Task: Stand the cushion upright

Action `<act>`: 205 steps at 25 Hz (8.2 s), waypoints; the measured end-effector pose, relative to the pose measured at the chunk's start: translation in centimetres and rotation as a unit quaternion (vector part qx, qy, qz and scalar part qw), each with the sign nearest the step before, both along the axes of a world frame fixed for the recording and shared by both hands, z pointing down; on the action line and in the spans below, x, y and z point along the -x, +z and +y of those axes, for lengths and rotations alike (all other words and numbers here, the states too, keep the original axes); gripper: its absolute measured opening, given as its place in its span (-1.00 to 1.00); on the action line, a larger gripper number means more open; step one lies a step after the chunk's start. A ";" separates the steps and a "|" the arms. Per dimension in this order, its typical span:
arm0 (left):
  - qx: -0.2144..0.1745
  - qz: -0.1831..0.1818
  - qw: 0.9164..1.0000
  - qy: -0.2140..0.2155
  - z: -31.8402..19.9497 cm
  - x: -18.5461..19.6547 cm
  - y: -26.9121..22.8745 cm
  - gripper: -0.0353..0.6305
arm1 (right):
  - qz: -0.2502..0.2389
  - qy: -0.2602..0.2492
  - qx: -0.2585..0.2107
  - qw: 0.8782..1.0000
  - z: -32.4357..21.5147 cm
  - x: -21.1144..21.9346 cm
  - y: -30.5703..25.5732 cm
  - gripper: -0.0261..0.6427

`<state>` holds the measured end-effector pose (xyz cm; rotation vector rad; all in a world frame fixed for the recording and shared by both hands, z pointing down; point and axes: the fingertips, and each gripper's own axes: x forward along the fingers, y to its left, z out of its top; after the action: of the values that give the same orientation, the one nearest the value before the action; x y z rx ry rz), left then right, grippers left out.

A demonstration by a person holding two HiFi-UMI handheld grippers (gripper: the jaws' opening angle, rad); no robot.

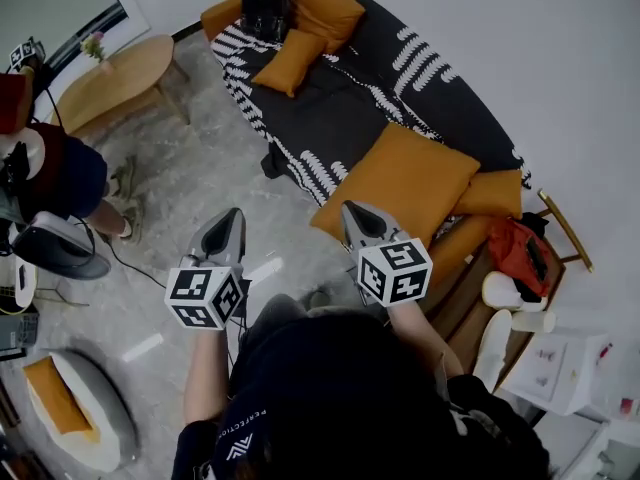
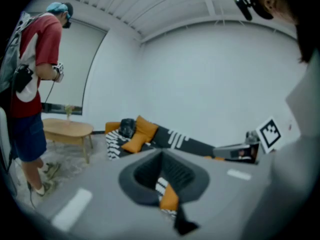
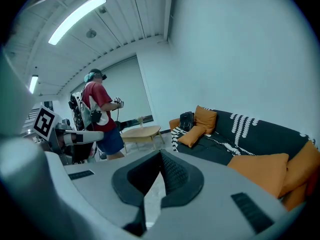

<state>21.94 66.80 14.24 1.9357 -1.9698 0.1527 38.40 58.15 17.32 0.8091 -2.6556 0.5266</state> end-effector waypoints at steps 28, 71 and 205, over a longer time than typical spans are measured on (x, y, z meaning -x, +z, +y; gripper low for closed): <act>0.029 0.015 0.996 0.078 -15.6 16.9 2.4 -0.87 | 0.019 0.050 0.016 0.998 -13.9 17.0 0.9 -0.94; 0.118 0.018 0.989 0.086 -44.1 29.4 14.0 -0.86 | 0.035 0.069 0.129 0.989 -43.2 29.9 13.6 -0.56; 0.099 0.022 0.925 0.365 -65.5 35.0 14.4 -0.47 | -0.049 0.263 0.138 0.954 -55.7 35.6 7.9 -0.91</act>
<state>-13.02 1.30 28.61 2.3974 -1.0615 0.4727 2.80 2.43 25.18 1.4315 -2.3507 1.0632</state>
